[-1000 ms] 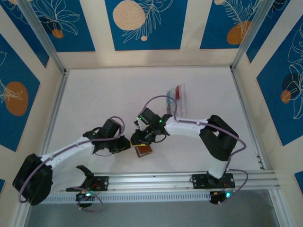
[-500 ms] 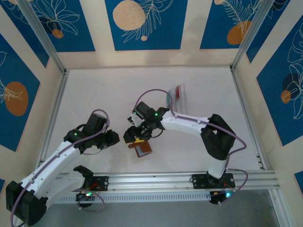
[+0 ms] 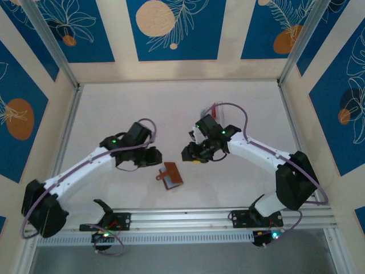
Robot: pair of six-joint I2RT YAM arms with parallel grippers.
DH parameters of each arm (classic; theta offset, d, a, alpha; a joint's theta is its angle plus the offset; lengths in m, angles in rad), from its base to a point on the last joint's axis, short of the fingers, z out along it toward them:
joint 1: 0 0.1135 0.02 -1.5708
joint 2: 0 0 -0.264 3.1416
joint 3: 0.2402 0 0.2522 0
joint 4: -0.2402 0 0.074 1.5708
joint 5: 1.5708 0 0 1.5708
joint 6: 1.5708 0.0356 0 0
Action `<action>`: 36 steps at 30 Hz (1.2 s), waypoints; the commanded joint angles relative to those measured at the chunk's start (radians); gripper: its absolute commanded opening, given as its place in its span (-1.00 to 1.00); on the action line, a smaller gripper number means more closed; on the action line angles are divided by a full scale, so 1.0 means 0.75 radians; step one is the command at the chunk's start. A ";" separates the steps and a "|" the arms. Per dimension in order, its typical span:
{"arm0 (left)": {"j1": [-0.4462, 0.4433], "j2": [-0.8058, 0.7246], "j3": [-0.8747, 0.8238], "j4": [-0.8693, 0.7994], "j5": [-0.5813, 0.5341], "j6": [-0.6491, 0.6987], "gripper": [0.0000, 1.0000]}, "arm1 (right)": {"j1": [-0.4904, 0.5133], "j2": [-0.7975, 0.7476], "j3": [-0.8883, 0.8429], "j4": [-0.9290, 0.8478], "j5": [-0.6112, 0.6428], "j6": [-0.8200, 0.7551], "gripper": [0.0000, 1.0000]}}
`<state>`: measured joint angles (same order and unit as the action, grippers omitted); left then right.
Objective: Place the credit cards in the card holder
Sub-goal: Close the card holder at the bottom-center of the table, then turn over the card holder at the center of the table.
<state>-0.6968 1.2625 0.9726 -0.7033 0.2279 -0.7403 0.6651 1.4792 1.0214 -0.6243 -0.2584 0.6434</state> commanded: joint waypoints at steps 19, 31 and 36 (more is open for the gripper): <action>-0.122 0.367 -0.190 0.162 0.029 0.054 -0.62 | 0.016 0.207 -0.109 0.214 -0.177 -0.031 0.13; -0.104 0.377 -0.360 0.282 0.022 0.018 -0.66 | 0.126 0.430 -0.093 0.466 -0.431 0.000 0.13; -0.091 0.353 -0.397 0.316 0.036 0.001 -0.67 | 0.169 0.484 -0.105 0.554 -0.504 0.034 -0.22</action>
<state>-0.7696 1.4830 0.7383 -0.4545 0.2913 -0.7235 0.7719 1.8172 0.9405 -0.2771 -0.5354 0.6487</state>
